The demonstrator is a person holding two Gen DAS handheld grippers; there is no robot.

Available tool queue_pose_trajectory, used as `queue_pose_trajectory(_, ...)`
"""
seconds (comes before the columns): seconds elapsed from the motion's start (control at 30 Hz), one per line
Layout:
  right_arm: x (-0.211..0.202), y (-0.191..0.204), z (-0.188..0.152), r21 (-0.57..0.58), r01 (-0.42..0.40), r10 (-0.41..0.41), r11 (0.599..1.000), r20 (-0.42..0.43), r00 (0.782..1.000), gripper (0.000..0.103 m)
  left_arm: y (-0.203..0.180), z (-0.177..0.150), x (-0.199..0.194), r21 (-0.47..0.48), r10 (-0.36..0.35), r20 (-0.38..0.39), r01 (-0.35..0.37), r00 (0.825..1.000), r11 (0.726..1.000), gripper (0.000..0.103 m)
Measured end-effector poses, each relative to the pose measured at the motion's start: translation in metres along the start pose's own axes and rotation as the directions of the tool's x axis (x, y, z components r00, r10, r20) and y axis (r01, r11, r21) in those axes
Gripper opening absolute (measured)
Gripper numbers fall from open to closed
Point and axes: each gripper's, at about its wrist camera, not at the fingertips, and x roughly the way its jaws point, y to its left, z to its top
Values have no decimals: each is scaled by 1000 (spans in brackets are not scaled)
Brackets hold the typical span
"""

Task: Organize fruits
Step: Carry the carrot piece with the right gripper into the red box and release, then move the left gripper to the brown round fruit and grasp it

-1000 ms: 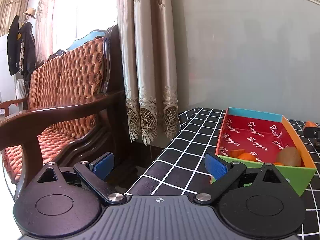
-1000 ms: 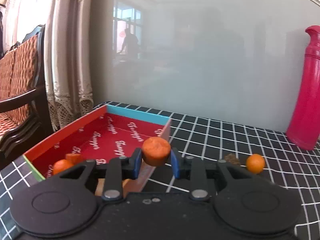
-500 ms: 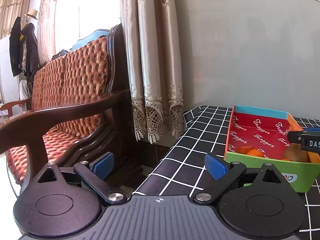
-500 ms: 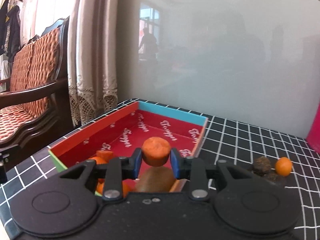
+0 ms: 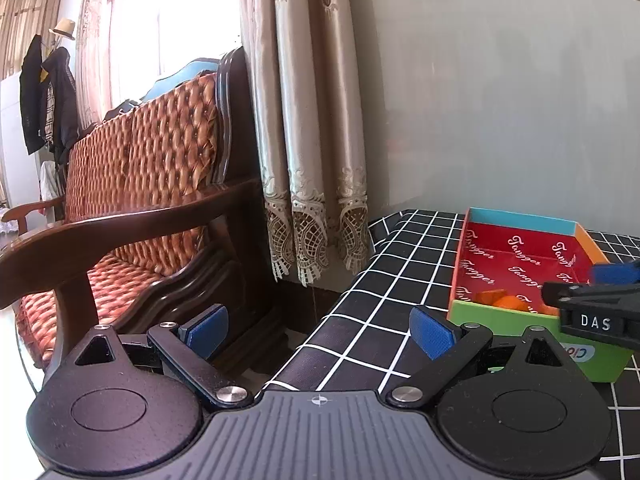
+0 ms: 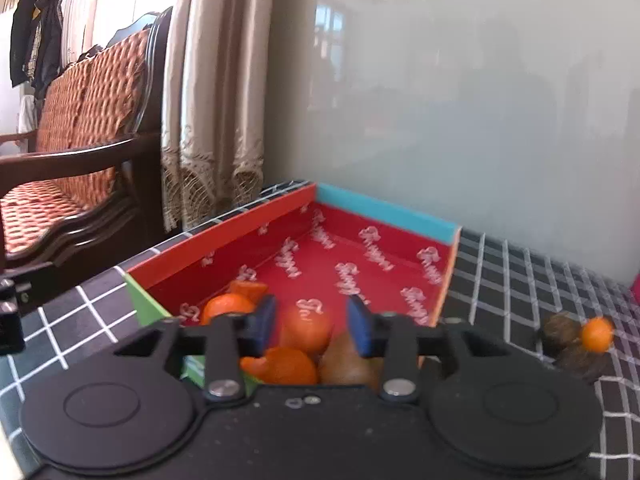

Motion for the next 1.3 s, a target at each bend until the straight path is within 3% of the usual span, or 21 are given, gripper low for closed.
queue_pose_trajectory(0.2, -17, -19, 1, -7, 22, -22, 1000, 23, 1000, 66, -11, 4, -5, 2, -26, 14, 26, 1000, 1000, 97)
queue_pose_trajectory(0.53, -58, -106, -7, 81, 189, -194, 979, 63, 979, 67, -66, 18, -21, 24, -156, 45, 155, 987, 988, 98)
queue_pose_trajectory(0.6, -67, -123, -11, 102, 219, -226, 970, 64, 972, 67, -83, 19, -26, 38, -184, 60, 182, 981, 983, 103)
queue_pose_trajectory(1.0, -119, -208, -35, 191, 341, -359, 920, 69, 931, 69, -179, 20, -55, 153, -327, 60, 315, 943, 937, 103)
queue_pose_trajectory(1.3, -143, -258, -63, 255, 413, -433, 874, 24, 901, 69, -253, 17, -65, 183, -435, 34, 422, 900, 888, 103)
